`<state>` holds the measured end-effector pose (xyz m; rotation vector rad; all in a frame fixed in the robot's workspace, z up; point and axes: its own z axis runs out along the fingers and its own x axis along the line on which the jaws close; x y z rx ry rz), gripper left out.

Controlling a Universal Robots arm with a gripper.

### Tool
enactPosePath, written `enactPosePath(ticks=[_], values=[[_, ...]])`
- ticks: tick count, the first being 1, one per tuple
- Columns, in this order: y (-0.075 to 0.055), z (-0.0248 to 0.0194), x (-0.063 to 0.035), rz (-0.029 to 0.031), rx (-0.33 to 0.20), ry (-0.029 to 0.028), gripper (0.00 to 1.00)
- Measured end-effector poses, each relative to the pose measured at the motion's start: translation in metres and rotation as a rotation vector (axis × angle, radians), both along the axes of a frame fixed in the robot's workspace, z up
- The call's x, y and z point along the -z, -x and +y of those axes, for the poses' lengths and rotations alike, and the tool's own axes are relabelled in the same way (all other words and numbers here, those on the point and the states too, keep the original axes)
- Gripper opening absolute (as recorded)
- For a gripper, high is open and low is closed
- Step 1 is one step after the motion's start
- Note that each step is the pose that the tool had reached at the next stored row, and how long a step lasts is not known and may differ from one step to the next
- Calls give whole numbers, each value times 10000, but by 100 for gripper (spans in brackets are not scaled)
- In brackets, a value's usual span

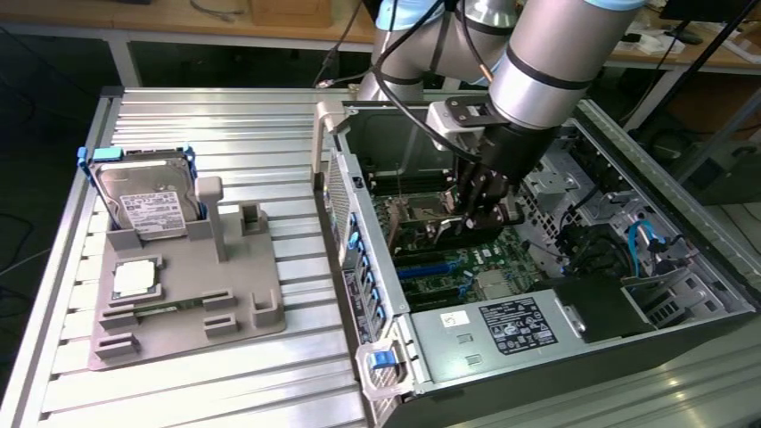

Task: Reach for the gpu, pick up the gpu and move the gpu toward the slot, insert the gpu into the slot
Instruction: 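Insert the gpu into the slot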

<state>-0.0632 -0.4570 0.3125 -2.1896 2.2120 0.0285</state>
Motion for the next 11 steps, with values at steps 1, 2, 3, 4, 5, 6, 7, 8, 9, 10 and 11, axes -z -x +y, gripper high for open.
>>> enactPosePath(ticks=[1,2,3,4,5,6,7,8,9,10,11], values=[[0,0,0,0,-1,0,27],[0,0,0,0,-1,1,27],[0,0,1,-1,-1,0,27],[0,0,1,-1,-1,0,27],[0,0,1,0,-1,0,27],[1,0,5,-1,0,-2,27],[1,0,10,-2,0,-3,27],[1,0,17,-2,0,-4,27],[1,0,23,-2,-1,-8,27],[1,0,31,-2,0,-10,27],[1,0,37,-1,0,-10,27]])
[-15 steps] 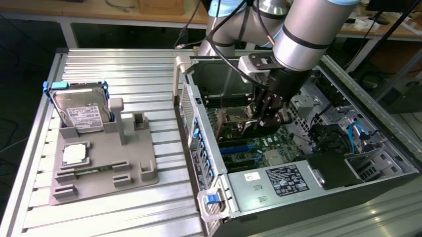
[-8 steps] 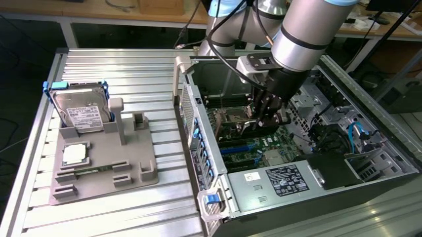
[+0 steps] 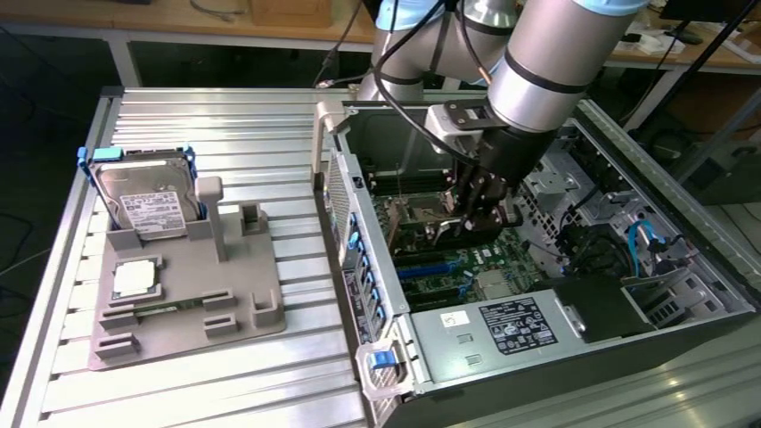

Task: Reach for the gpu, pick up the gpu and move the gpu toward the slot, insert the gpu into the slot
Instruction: 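Insert the gpu into the slot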

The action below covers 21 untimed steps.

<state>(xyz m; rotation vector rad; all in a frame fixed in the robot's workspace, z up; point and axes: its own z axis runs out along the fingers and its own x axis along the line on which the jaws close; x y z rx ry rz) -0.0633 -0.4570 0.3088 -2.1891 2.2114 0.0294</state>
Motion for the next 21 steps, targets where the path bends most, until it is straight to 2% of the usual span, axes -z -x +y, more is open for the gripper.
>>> enactPosePath(ticks=[21], values=[[22,0,209,0,-1,-1,27]])
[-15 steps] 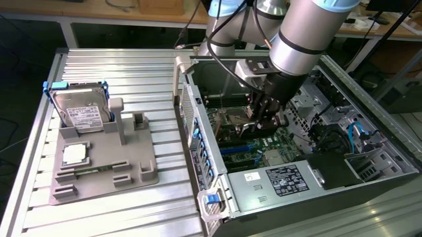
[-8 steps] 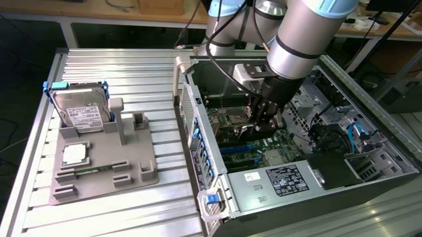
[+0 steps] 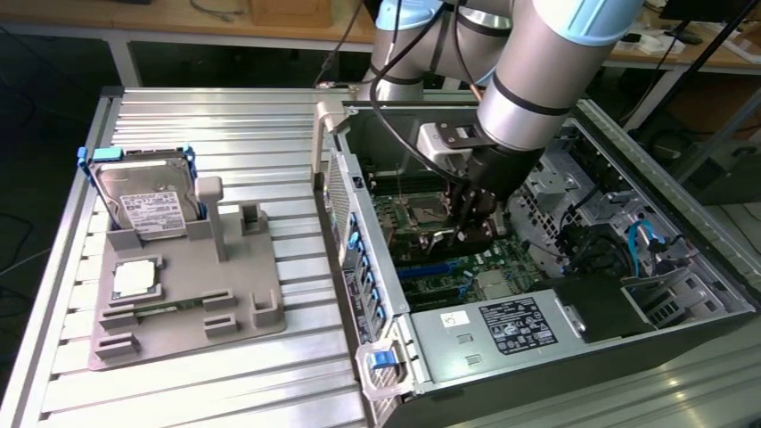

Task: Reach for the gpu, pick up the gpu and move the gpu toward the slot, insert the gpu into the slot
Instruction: 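Insert the gpu into the slot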

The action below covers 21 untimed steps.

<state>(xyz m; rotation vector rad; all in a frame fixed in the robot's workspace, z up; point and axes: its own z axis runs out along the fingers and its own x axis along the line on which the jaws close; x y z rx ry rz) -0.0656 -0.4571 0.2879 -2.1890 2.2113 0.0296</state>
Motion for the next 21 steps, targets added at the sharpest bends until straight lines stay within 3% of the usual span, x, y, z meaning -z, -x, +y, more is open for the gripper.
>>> enactPosePath(ticks=[21], values=[[25,0,41,0,1,0,27]])
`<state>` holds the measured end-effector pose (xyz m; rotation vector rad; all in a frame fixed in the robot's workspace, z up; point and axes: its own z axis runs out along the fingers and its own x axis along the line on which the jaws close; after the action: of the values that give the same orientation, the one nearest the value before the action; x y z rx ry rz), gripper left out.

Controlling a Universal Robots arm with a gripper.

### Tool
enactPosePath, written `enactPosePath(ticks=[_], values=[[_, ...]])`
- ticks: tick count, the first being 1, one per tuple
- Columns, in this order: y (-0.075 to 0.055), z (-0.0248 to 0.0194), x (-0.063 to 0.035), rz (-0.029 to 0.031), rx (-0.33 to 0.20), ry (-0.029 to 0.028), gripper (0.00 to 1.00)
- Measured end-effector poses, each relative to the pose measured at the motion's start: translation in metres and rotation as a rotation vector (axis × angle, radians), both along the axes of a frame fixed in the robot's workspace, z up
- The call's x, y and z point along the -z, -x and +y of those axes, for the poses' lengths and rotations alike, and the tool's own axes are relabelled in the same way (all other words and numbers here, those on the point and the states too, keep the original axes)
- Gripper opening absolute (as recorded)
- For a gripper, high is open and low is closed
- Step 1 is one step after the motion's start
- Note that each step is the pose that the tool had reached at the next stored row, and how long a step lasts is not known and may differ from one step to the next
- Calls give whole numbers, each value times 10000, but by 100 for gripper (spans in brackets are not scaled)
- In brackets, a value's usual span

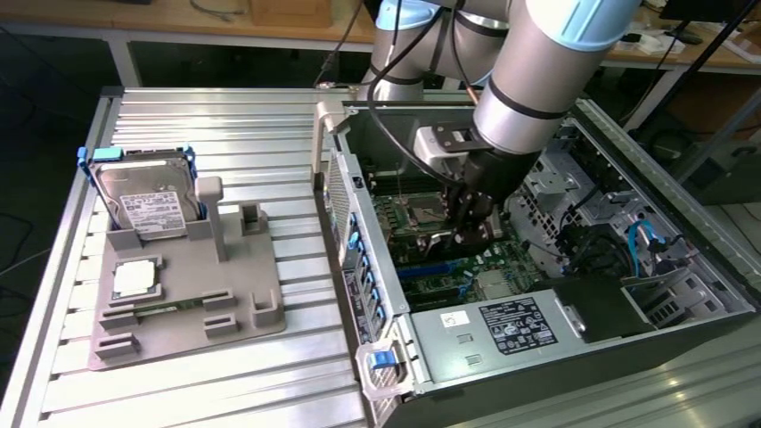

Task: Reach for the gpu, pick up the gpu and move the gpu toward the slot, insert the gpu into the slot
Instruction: 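Insert the gpu into the slot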

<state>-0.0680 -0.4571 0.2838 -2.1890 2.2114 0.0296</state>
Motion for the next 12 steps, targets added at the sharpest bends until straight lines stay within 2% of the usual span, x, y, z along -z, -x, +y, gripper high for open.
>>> enactPosePath(ticks=[12], values=[[0,-26,19,0,0,-1,27]])
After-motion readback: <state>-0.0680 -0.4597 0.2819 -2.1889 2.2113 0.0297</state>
